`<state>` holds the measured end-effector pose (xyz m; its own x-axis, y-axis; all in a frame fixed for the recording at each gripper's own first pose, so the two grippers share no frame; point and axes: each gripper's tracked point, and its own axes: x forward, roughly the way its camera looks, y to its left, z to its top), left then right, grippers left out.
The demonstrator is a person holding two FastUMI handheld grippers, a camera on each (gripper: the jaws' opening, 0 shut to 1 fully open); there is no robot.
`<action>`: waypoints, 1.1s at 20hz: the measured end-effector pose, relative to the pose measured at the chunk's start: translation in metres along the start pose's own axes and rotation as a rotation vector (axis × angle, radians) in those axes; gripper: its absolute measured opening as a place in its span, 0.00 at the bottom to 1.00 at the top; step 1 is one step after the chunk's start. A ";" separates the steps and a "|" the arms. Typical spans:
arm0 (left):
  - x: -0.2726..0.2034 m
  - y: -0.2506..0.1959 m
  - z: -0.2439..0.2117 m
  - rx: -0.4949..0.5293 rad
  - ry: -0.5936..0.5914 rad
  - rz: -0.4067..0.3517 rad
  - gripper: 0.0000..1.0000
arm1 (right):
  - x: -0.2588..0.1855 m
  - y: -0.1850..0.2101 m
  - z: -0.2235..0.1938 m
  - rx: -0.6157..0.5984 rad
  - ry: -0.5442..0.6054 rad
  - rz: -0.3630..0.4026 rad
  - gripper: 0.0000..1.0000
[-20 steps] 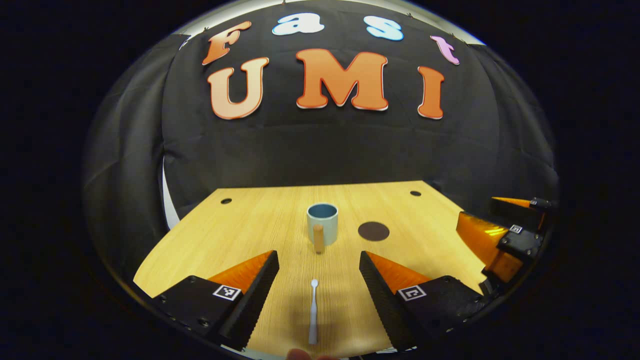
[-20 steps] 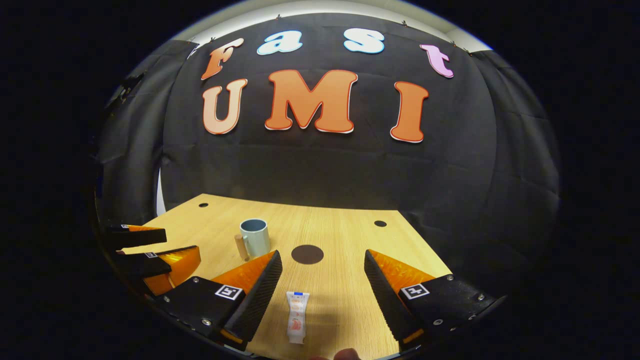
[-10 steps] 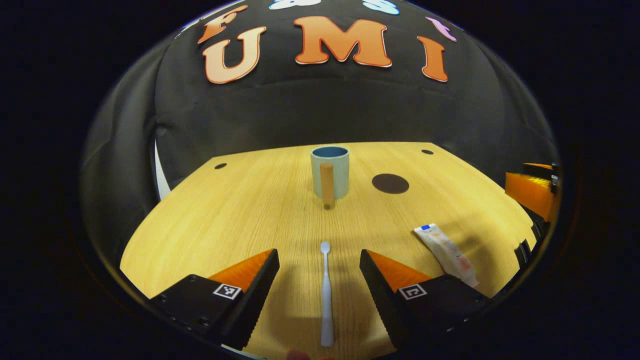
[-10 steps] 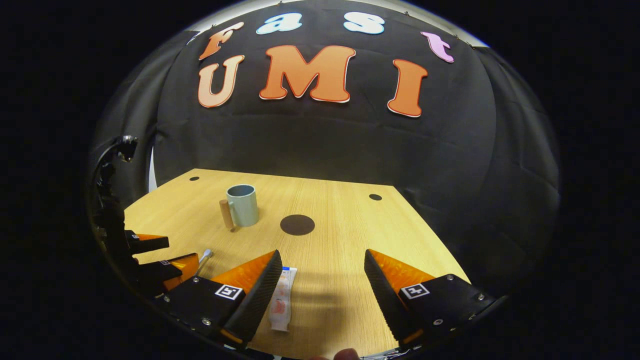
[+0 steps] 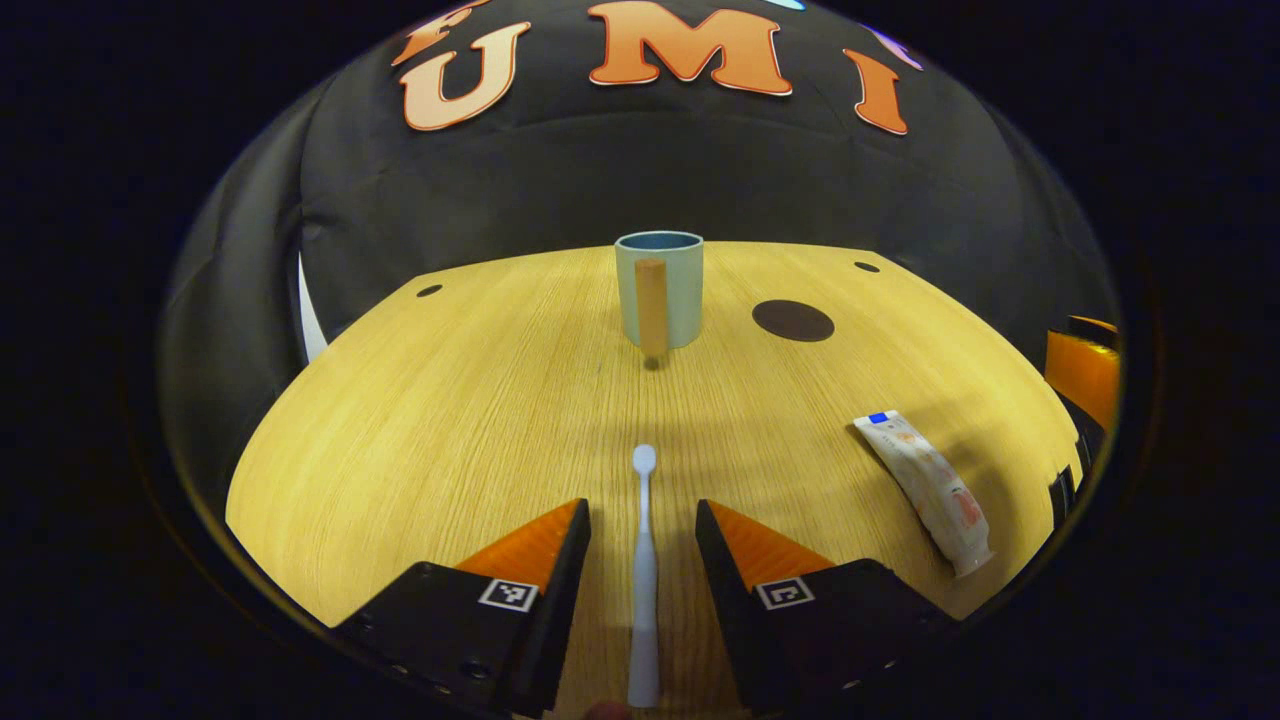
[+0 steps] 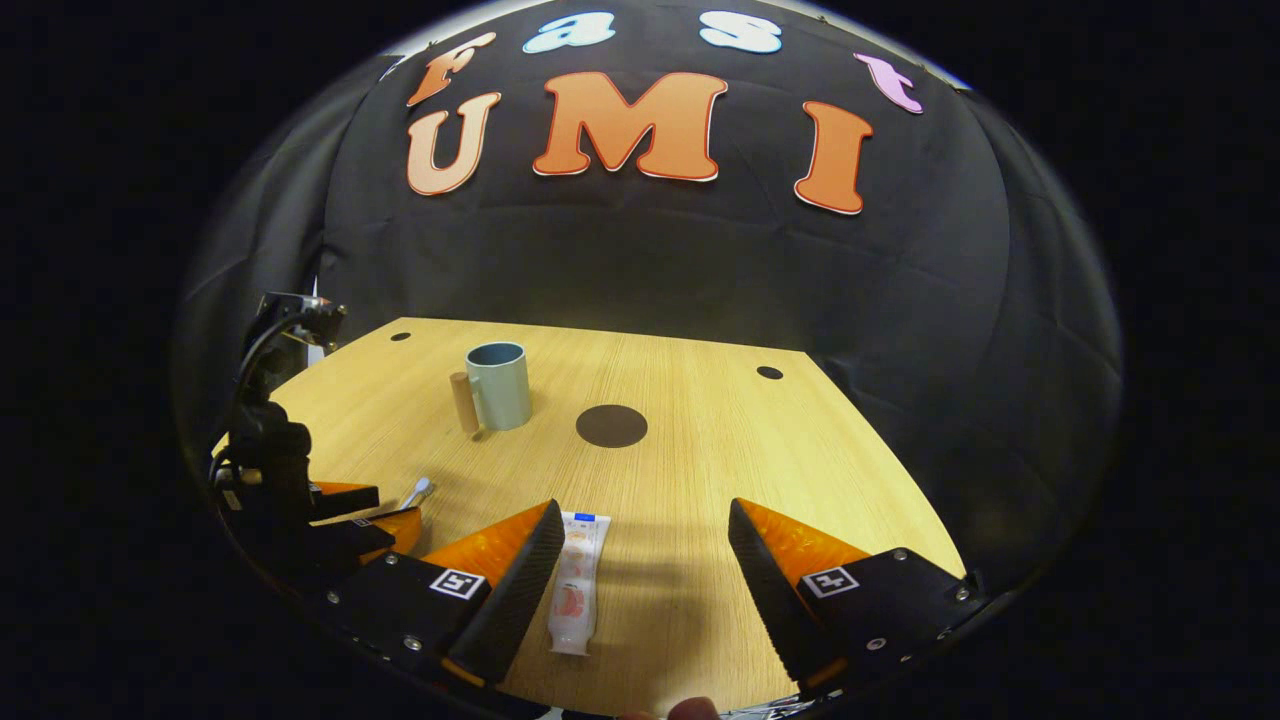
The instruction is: Put the toothbrush and toothpaste on the desktop into the cup, then pick up the cup and place it on the coaster on the desktop.
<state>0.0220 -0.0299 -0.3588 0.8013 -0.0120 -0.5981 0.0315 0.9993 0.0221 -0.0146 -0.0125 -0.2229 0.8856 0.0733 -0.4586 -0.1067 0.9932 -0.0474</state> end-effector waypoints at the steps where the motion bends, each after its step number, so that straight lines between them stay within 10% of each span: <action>1: 0.003 0.000 -0.001 -0.002 0.010 -0.002 0.61 | 0.000 0.000 0.000 0.001 0.002 0.000 0.99; 6: 0.007 -0.001 -0.003 -0.011 0.036 -0.010 0.51 | -0.001 0.000 -0.001 -0.001 0.004 -0.003 0.99; 8: 0.011 0.000 -0.003 -0.007 0.039 -0.006 0.25 | 0.000 0.001 -0.002 0.001 0.007 -0.003 0.99; 11: 0.011 0.002 -0.003 -0.001 0.044 -0.001 0.24 | 0.001 0.003 -0.001 -0.005 0.005 0.001 0.99; 12: 0.008 0.002 -0.003 0.012 0.044 0.002 0.04 | 0.001 0.004 -0.002 -0.005 0.006 0.003 0.99; 22: 0.003 0.007 0.004 -0.046 0.062 -0.023 0.01 | 0.020 0.027 -0.019 -0.011 0.067 0.071 0.99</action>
<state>0.0273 -0.0235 -0.3570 0.7620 -0.0337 -0.6467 0.0206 0.9994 -0.0277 -0.0083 0.0136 -0.2504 0.8435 0.1368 -0.5194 -0.1736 0.9846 -0.0226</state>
